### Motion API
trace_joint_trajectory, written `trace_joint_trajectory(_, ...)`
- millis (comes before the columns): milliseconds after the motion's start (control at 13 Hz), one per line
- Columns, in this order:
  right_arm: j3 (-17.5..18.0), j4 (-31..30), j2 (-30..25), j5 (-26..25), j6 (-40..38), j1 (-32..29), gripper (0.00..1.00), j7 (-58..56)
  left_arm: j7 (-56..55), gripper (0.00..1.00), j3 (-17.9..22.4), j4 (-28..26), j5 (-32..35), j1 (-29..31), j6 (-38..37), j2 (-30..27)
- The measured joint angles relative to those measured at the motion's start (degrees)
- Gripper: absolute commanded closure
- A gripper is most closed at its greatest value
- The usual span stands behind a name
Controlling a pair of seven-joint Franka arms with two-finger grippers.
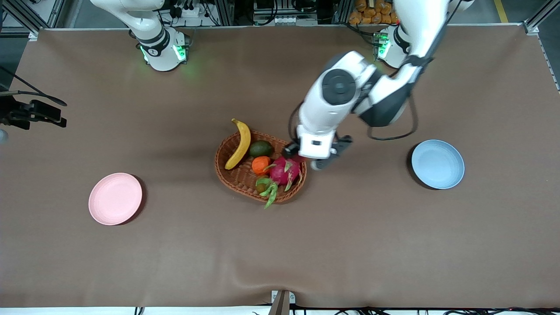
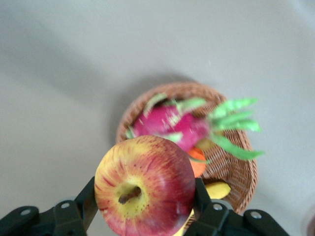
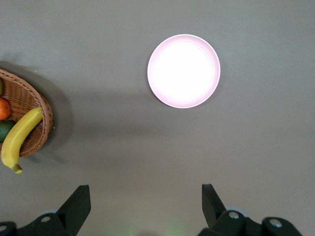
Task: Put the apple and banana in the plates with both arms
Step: 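Carry the apple to the blue plate while the right gripper reaches out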
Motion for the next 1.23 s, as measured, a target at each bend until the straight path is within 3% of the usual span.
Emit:
trace_joint_trajectory(308, 0.2, 0.0, 0.2, 2.2, 0.0, 1.0, 0.00, 7.2, 17.9, 1.00, 0.2, -0.6, 0.0, 11.4, -9.6, -3.8)
trace_joint_trajectory(692, 0.5, 0.0, 3.1, 2.4, 0.1, 9.7, 0.00, 15.4, 40.8, 1.00, 0.4, -4.9, 0.0, 25.6, -18.7, -3.8)
trace_joint_trajectory(923, 0.6, 0.0, 6.6, 2.4, 3.5, 13.7, 0.00, 22.4, 51.2, 1.00, 0.6, -9.6, 1.7, 33.4, -17.1, -3.3)
trace_joint_trajectory(1231, 0.7, 0.8, 11.4, 2.4, 7.0, 19.5, 0.00, 29.4, 52.6, 1.00, 0.5, -19.1, 11.3, 36.8, -3.4, -2.6)
